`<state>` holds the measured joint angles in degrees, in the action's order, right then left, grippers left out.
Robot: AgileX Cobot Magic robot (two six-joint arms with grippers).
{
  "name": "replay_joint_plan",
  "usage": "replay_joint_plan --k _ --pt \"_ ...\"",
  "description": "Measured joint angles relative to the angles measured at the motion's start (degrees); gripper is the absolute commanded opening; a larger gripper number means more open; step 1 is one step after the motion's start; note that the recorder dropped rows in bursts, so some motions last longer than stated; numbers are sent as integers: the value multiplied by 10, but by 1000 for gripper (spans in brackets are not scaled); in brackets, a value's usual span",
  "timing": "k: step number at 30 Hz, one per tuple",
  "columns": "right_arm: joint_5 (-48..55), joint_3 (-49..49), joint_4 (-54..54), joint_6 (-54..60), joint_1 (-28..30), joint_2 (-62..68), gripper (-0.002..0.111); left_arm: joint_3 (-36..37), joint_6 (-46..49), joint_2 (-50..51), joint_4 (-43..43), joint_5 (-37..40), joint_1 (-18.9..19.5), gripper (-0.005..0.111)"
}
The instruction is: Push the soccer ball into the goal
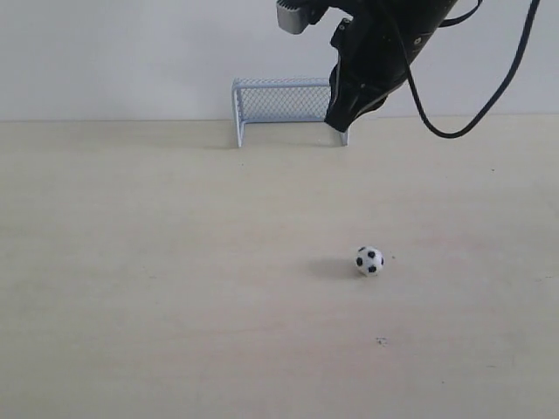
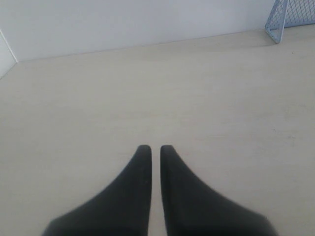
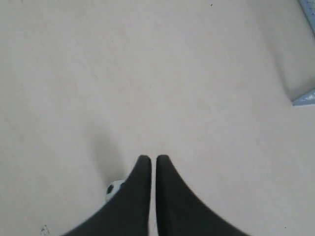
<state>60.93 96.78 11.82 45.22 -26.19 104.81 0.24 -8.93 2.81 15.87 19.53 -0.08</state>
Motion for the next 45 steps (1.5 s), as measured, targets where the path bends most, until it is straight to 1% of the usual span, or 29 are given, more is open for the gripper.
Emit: replay_joint_plan --k 22,26,33,37,45 --pt "8 0 -4 -2 0 -58 0 0 0 0 0 0 0 6" --pt "12 -4 -4 -5 10 -69 0 0 0 0 0 0 0 6" --pt "-34 -84 0 -5 48 -115 0 0 0 0 0 0 0 6" --pt "-66 -121 0 -5 53 -154 0 0 0 0 0 0 0 6" --pt "-73 -130 -5 -12 54 -185 0 0 0 0 0 0 0 6"
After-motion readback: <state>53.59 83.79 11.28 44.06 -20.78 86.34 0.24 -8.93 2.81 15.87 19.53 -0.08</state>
